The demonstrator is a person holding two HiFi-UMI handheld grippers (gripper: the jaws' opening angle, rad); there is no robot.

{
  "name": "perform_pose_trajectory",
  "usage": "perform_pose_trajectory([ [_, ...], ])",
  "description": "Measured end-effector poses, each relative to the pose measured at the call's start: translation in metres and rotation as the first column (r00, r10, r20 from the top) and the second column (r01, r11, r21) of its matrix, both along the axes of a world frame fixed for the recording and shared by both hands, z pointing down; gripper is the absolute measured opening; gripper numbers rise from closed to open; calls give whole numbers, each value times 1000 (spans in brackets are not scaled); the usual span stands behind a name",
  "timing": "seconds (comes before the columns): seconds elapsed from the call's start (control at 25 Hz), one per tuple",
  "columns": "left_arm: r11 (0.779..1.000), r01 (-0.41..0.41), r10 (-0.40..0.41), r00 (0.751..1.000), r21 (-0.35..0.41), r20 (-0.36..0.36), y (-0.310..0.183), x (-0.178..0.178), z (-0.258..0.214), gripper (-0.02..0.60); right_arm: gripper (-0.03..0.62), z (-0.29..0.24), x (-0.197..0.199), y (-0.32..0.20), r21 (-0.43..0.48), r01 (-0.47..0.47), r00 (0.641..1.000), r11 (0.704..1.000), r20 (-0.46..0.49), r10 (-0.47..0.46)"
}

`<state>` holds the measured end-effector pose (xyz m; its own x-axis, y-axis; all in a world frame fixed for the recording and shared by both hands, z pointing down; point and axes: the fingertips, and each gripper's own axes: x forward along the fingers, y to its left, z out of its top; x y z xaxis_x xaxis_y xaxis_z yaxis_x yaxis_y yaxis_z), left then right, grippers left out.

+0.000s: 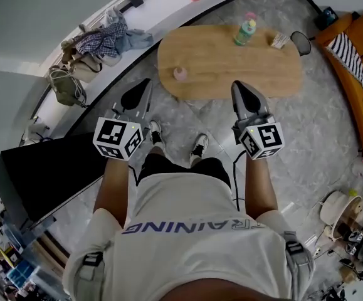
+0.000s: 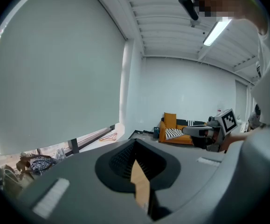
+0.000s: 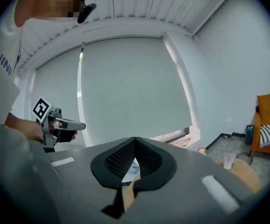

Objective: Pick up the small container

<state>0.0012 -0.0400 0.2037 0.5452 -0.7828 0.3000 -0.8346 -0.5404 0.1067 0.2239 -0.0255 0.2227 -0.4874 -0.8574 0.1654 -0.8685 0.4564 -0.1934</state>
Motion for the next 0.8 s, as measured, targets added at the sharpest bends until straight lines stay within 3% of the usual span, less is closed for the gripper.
perform_pose_trajectory([
  [0.48,995,-102,102,994,12,27,-77,-54,34,3,18,15,-54,-55,-23,-120,992,993,-39,119],
  [0.72,996,-88,88,996,8,9,-79,-59,33,3,201,20,-73,-56,-51,-46,995,998,-94,41],
  [0.8,997,-80,80,997,10,10,-74,-59,31,3,305,22,-78,-51,-61,-14,994,998,-109,7],
])
